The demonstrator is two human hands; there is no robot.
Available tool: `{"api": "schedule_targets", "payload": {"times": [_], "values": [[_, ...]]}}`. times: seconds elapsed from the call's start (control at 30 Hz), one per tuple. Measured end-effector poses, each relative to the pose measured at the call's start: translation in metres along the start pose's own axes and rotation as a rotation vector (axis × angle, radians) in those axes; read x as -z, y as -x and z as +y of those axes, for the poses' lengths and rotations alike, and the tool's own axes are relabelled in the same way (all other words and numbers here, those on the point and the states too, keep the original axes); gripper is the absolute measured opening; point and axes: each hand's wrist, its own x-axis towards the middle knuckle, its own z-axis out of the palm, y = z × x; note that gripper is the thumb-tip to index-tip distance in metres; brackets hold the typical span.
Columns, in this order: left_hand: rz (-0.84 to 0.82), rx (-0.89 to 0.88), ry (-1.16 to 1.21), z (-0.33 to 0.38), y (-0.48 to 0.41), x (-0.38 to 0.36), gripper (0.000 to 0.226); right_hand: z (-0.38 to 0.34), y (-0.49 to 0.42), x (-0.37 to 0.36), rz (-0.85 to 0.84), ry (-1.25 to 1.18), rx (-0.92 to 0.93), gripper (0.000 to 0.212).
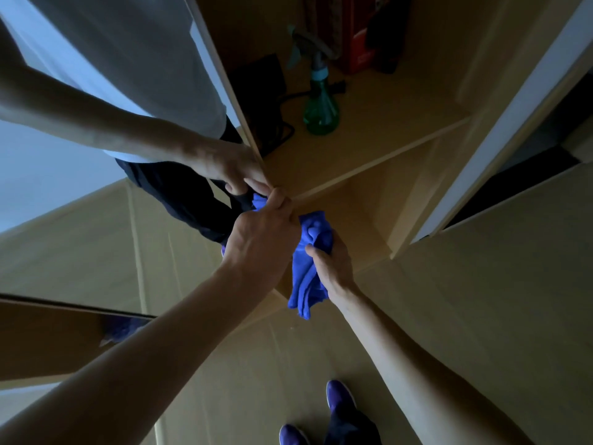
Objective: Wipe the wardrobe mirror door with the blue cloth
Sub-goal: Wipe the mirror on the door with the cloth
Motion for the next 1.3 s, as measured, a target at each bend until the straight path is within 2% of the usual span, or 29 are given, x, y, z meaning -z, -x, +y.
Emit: {"api": "schedule_targets", "payload": {"times": [0.17,0.27,0.33,0.43,0.6,0.7,0.83,0.93,1.1,1.23,1.3], "values": [[0.028,-0.046,0.028,0.0,0.002,-0.002,0.047,-0.001,0.004,0.006,0.022,0.077,-0.006,0.015],[0.035,-0.077,0.038,0.0,0.007,0.0,0.049,0.017,0.006,0.006,0.038,0.225,-0.088,0.031],[0.054,-0.097,0.04,0.0,0.011,0.0,0.054,0.024,0.009,0.006,0.039,0.219,-0.119,0.038],[0.061,-0.094,0.022,0.001,0.014,0.0,0.063,0.02,0.013,0.005,0.047,0.169,-0.138,0.037],[0.032,-0.07,0.052,0.003,0.011,0.0,0.043,-0.015,0.023,0.006,0.059,0.092,-0.073,0.015],[0.011,-0.077,0.055,0.0,0.012,0.006,0.038,-0.044,0.031,0.009,0.038,0.056,-0.017,0.003],[0.056,-0.055,-0.025,-0.003,0.017,0.03,0.028,-0.068,0.039,0.014,-0.02,0.025,0.02,0.01],[0.106,-0.034,-0.093,-0.014,0.021,0.05,0.028,-0.072,0.039,0.015,-0.006,0.088,0.033,0.017],[0.112,-0.06,-0.085,-0.025,0.028,0.061,0.033,-0.039,0.028,0.011,0.032,0.231,-0.049,0.003],[0.099,-0.08,-0.086,-0.026,0.031,0.063,0.026,-0.013,0.026,0.014,-0.02,0.274,-0.154,0.004],[0.106,-0.078,-0.125,-0.031,0.031,0.064,0.031,-0.016,0.027,0.015,-0.028,0.272,-0.149,0.006]]}}
